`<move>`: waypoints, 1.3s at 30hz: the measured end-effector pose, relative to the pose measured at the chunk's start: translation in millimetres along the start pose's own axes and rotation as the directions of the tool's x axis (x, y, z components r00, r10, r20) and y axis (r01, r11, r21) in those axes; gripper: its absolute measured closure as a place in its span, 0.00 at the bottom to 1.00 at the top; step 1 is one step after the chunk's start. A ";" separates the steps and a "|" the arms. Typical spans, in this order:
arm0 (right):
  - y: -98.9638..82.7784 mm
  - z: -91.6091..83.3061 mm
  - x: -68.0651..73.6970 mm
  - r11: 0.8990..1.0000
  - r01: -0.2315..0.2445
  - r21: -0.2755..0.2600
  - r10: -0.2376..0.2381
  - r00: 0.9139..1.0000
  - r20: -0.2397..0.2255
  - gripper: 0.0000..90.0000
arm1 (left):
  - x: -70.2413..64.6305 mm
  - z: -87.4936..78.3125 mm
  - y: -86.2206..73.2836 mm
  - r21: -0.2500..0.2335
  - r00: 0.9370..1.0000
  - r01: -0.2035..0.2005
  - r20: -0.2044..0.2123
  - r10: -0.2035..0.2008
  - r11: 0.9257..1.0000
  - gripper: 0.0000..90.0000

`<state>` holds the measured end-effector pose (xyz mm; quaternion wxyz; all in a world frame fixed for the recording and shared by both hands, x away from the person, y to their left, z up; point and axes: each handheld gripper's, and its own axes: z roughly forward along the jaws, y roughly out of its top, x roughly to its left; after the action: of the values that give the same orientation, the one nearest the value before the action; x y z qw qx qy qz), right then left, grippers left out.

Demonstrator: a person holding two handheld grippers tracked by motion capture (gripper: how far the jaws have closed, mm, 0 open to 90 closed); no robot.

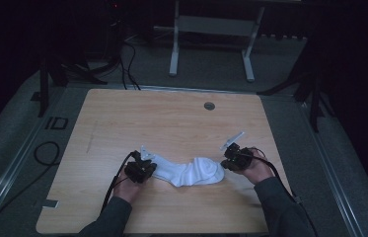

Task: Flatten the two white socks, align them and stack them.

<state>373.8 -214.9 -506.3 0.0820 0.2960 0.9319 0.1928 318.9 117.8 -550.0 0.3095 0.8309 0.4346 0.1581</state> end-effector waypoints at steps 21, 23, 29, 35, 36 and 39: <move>44.4 39.2 0.8 0.999 -0.004 0.034 0.006 0.997 -0.074 0.85 | 0.4 0.0 -0.3 -0.002 1.000 0.002 0.003 -0.002 1.000 1.00; 43.7 36.0 4.3 1.000 0.011 0.022 -0.010 0.998 -0.065 0.96 | 0.4 0.1 -0.4 -0.003 1.000 0.002 0.003 -0.002 1.000 1.00; 37.3 12.6 7.4 1.000 0.024 -0.012 -0.024 1.000 -0.009 0.98 | -0.3 -0.2 -0.4 -0.001 1.000 0.002 0.000 -0.002 1.000 1.00; 22.7 -7.0 11.5 1.000 0.026 -0.006 -0.025 1.000 0.003 0.98 | -0.2 -0.2 -0.5 -0.001 1.000 0.002 -0.001 -0.002 1.000 1.00; 20.8 -8.5 11.7 1.000 0.019 -0.004 -0.019 1.000 0.005 0.98 | -0.2 -0.3 -0.5 -0.001 1.000 0.002 0.000 -0.002 1.000 1.00; 13.1 -14.4 8.3 1.000 0.006 0.001 -0.006 1.000 0.025 0.98 | 0.1 -0.4 -0.8 -0.002 1.000 0.003 0.001 -0.003 1.000 1.00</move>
<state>370.0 -204.7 -488.2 0.0943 0.2955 0.9319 0.1882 318.2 118.3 -550.2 0.3108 0.8300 0.4354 0.1577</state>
